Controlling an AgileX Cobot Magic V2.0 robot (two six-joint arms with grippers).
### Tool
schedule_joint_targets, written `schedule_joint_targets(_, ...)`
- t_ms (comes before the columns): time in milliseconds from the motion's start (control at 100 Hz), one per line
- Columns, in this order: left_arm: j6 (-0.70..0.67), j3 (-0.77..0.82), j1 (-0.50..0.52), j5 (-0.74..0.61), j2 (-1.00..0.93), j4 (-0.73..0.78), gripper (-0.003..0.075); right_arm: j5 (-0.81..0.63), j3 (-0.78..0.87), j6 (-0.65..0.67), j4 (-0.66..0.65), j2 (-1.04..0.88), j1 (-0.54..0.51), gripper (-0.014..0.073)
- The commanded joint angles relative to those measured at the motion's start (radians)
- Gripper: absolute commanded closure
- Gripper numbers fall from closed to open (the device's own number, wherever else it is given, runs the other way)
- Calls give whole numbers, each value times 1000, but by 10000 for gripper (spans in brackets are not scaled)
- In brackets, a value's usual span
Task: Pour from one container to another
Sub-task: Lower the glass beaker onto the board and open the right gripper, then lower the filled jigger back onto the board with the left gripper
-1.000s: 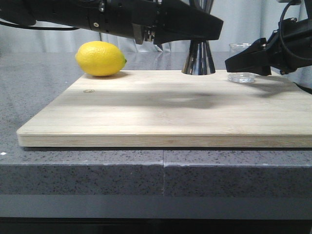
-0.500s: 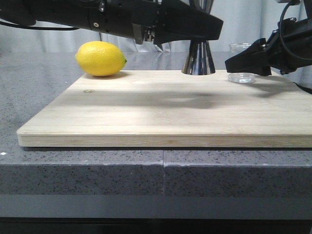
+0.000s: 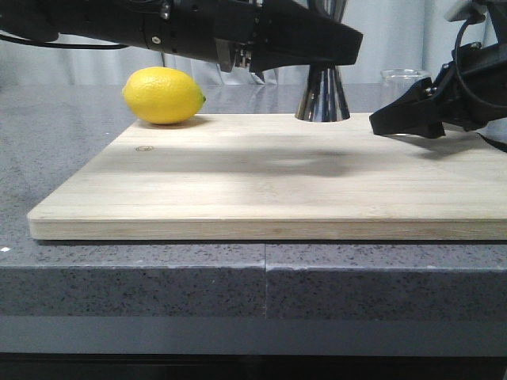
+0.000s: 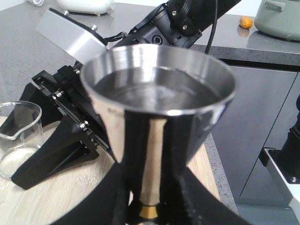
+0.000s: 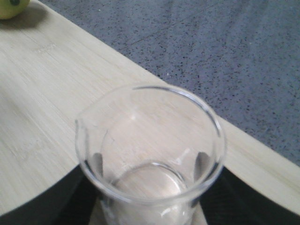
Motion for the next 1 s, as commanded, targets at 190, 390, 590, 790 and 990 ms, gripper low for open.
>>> schedule_joint_targets(190,-7,-32,-8,114,-61,-75,741,-51,-16,5,55,-40,-6,22)
schedule_joint_targets(390,-7,-32,-8,114,-61,-75,741,-49,-16,7,59,-83,-6,22)
schedule_joint_targets(590,-7,-32,-8,114,-61,-75,741,-45,-16,10,59,-138,-6,22)
schedule_joint_targets(790,-7,-32,-8,114,-61,-75,741,-50,-16,54,59,-194,-6,22)
schedule_joint_targets(990,2,-32,-7,110,-61,-74,741,-92,-16,57,64,-276,-6,22)
